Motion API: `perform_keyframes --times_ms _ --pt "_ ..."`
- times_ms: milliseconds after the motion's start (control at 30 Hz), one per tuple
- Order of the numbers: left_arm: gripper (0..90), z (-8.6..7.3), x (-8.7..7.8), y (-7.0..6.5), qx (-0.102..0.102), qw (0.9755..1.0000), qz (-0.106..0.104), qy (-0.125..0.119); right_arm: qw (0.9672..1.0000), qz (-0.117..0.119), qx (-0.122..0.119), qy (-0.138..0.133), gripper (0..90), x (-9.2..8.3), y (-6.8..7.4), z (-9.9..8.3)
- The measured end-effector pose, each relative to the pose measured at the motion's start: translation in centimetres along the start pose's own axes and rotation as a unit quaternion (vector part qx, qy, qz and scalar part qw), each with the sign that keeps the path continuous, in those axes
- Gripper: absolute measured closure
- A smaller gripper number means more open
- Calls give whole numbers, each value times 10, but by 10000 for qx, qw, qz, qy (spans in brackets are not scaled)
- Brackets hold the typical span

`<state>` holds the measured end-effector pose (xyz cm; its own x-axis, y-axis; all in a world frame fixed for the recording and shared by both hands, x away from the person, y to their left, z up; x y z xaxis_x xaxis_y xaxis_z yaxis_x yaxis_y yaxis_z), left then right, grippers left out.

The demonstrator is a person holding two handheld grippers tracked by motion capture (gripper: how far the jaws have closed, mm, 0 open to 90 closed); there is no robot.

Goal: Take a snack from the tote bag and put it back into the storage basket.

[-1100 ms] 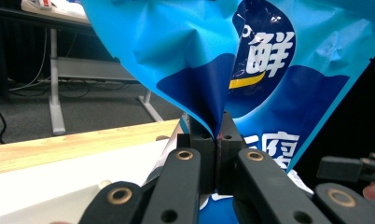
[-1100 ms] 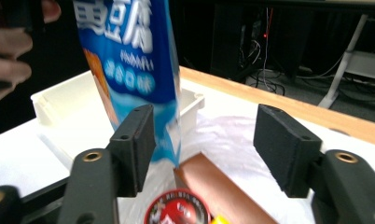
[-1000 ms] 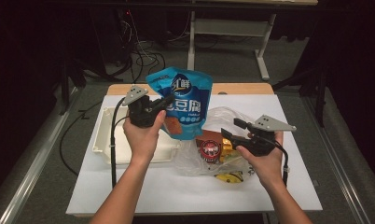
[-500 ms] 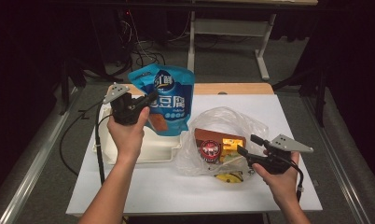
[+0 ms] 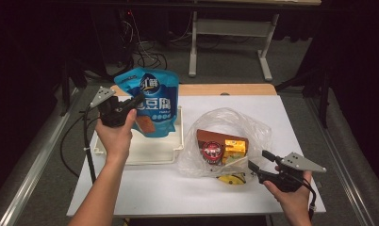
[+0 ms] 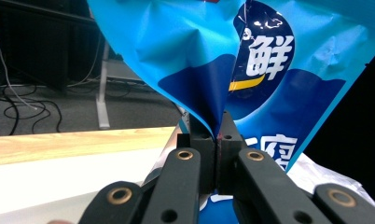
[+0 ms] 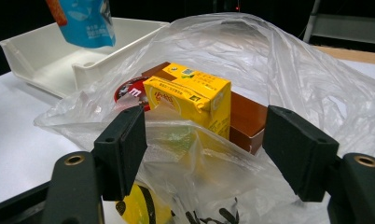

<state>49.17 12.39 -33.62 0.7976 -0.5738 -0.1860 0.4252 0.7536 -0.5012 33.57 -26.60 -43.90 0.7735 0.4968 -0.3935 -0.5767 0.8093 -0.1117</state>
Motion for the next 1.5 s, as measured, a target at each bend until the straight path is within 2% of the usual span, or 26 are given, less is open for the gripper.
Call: perform_keyframes --times_ms 300,533,600,733,867,1033,1133,1300,1500 --pt "894 -4 3 35 51 9998 194 27 10000 -57 67 47 310 1 -5 -7" --pt "894 -6 3 59 -85 9995 306 -49 10000 -21 0 85 310 2 -3 -8" --pt "894 -7 4 68 26 9994 353 -23 10000 -18 2 88 310 3 -2 -8" --pt "894 -8 5 79 73 9989 458 7 9999 -18 30 133 311 4 -2 -10" --pt "894 -12 7 86 258 9987 427 44 9999 -3 37 143 313 6 0 -10" --pt "893 -16 13 92 334 9989 314 38 9997 28 -11 225 313 9 3 -13" --pt "893 -16 17 93 330 9990 301 -14 9995 -35 -115 285 313 10 3 -14" --pt "893 -16 20 95 463 9983 337 -74 9997 -17 -23 252 316 8 1 -15" --pt "892 -15 16 105 450 9982 363 -154 9997 -74 73 243 323 6 -6 -18"
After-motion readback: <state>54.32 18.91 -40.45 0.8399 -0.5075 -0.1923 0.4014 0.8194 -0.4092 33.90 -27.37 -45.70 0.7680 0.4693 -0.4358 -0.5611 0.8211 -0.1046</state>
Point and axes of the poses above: each handheld gripper's, and its own axes: x roughly forward along the jaws, z roughly out of its top, y roughly to its left, the point moved 8 cm from there along x, roughly forward along the jaws, and after that the axes turned 13 degrees about -x, right-handed, at the moved point
